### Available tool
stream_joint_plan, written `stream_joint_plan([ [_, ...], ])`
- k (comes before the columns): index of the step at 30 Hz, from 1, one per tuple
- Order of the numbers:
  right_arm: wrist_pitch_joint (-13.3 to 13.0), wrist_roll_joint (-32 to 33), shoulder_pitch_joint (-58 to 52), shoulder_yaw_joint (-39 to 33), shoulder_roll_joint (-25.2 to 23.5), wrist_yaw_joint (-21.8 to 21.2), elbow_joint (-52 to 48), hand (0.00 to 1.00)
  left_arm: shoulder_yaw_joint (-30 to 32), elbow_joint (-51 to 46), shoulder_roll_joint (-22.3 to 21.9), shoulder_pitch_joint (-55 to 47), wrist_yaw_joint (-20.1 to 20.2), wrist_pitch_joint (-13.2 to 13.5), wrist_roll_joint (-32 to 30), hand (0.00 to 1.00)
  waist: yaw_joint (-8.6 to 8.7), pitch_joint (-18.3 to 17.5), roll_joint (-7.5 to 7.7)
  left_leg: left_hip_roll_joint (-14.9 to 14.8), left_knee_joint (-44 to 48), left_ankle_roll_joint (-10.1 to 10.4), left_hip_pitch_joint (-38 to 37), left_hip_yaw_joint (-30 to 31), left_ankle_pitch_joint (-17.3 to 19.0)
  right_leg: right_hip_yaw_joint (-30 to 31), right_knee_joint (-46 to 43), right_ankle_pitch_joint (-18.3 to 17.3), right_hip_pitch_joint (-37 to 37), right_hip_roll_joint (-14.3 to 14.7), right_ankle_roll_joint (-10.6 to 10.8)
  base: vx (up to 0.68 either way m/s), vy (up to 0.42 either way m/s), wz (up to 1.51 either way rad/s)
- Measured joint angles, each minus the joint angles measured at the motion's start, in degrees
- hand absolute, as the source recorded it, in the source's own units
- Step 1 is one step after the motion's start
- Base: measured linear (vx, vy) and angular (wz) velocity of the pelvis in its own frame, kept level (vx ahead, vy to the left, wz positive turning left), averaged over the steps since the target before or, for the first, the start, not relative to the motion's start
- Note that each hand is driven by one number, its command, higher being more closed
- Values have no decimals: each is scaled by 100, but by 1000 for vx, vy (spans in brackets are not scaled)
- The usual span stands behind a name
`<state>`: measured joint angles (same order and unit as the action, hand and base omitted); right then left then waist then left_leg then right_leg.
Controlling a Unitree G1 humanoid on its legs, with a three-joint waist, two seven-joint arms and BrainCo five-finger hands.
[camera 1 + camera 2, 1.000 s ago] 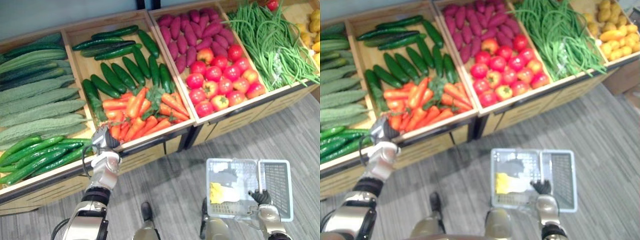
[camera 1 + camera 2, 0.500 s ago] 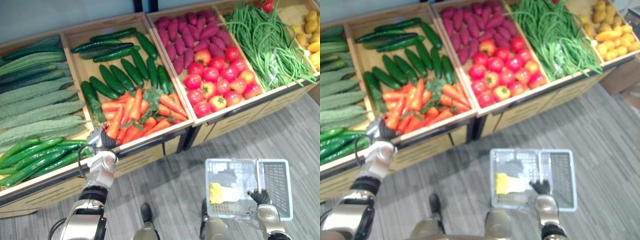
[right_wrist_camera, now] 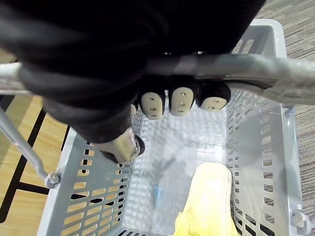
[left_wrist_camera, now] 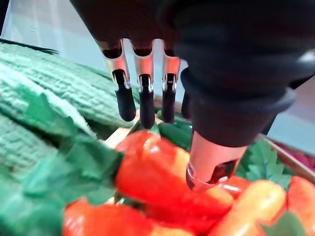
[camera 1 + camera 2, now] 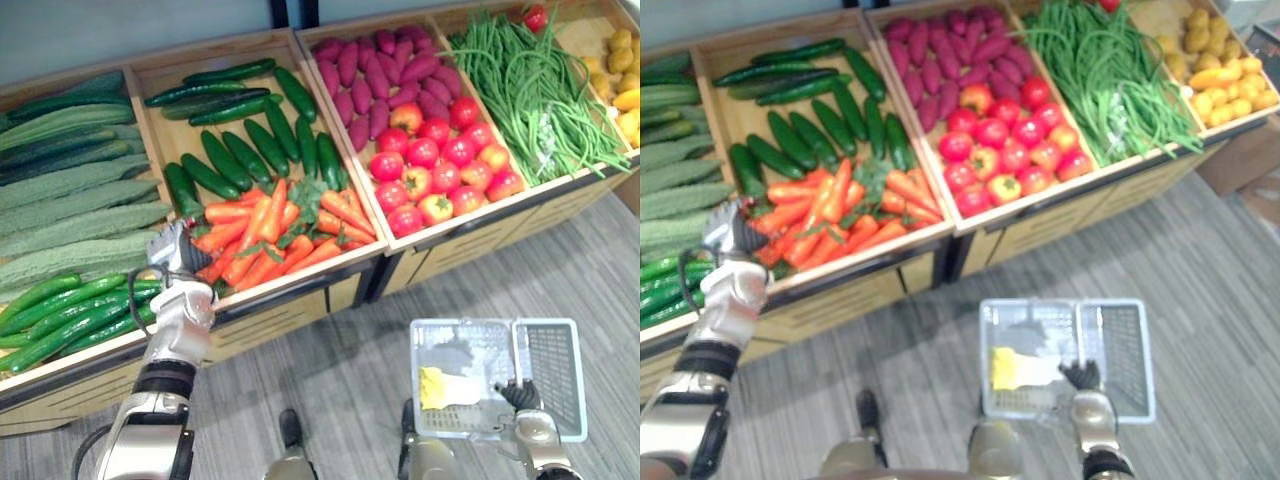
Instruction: Pick vegetable in the basket
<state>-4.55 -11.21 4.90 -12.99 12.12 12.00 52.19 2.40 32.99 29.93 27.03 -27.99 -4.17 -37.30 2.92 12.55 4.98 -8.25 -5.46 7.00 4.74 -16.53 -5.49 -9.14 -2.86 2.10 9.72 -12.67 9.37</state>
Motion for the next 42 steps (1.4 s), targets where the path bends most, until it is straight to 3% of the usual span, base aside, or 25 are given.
stream_joint_plan([
  [6,3,-1,-53,-8,0,-10,-8,100,28,-296,3,-2,-43,23,-3,100,-8,-27,-6,0,0,-2,-33,26,-2,-34,6,0,-63,-1,0,-1,2,1],
  [7,3,-1,-74,-8,-1,-12,-8,100,28,-329,3,-3,-43,35,-9,0,-7,-38,-7,0,0,-2,-53,38,-2,-49,19,0,-101,-2,0,-4,7,3],
  [17,18,-4,-150,-14,-1,-13,-57,100,21,-252,-23,-112,120,36,-9,0,-3,-106,-7,0,0,-2,-4,87,-1,-94,61,1,-100,-3,1,0,4,1],
  [37,7,-5,-68,-7,21,-2,-211,100,-51,1535,47,250,217,-41,-8,0,11,-100,15,5,1,-1,209,-159,-1,189,0,42,337,20,21,-3,2,-6],
  [38,7,-5,-68,-4,21,-2,-211,100,-51,1538,69,266,217,-44,-8,100,14,-98,20,5,1,-1,208,-164,-1,191,-1,42,339,22,21,15,4,-3],
  [42,6,-5,-65,-2,33,-2,-212,100,-54,1696,129,470,132,-86,-7,100,17,-82,50,5,1,-1,208,-164,-1,190,0,42,340,23,21,0,0,0],
])
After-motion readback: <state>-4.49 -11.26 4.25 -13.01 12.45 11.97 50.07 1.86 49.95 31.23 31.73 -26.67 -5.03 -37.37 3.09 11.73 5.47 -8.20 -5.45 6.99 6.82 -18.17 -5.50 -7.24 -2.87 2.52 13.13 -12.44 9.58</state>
